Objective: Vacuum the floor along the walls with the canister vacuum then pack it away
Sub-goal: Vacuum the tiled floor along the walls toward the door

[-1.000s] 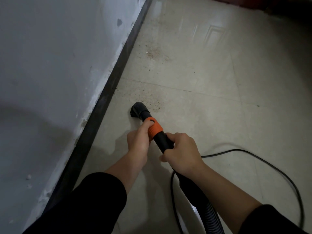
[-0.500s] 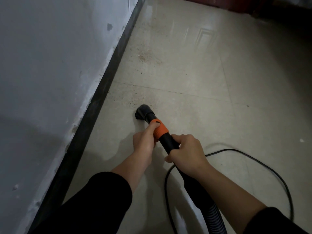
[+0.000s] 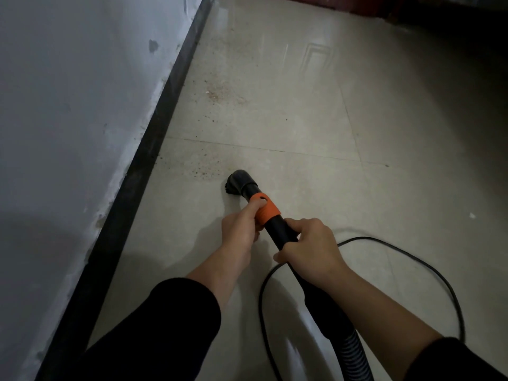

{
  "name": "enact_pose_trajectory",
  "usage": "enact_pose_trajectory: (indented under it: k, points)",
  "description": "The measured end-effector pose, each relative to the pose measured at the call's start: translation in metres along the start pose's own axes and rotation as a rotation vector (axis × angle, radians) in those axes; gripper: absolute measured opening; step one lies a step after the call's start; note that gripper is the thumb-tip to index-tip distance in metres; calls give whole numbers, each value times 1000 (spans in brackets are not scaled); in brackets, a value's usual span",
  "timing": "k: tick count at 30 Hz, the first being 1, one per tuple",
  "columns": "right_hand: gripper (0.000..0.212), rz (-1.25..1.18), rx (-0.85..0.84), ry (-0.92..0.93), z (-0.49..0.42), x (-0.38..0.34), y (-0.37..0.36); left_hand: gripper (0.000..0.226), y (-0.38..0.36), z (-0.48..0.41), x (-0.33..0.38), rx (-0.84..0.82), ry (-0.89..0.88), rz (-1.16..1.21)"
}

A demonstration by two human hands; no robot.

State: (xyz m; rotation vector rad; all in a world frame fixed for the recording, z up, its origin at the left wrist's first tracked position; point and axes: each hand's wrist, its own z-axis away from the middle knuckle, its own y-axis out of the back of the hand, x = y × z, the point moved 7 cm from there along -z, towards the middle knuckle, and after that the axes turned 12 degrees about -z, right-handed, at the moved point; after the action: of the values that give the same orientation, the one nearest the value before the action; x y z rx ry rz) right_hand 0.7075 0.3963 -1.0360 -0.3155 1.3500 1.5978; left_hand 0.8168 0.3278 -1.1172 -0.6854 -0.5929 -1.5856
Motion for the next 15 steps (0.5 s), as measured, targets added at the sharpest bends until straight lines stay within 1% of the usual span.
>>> enact_pose_trajectory:
  k: [8,15]
  points:
    - [22,-43,40,-41,-4,17,18,21,-28,0,3,-54,19,-21]
    - [26,-112,101,-65,-18,22,29,22,-44,-13,13,-56,7,-47]
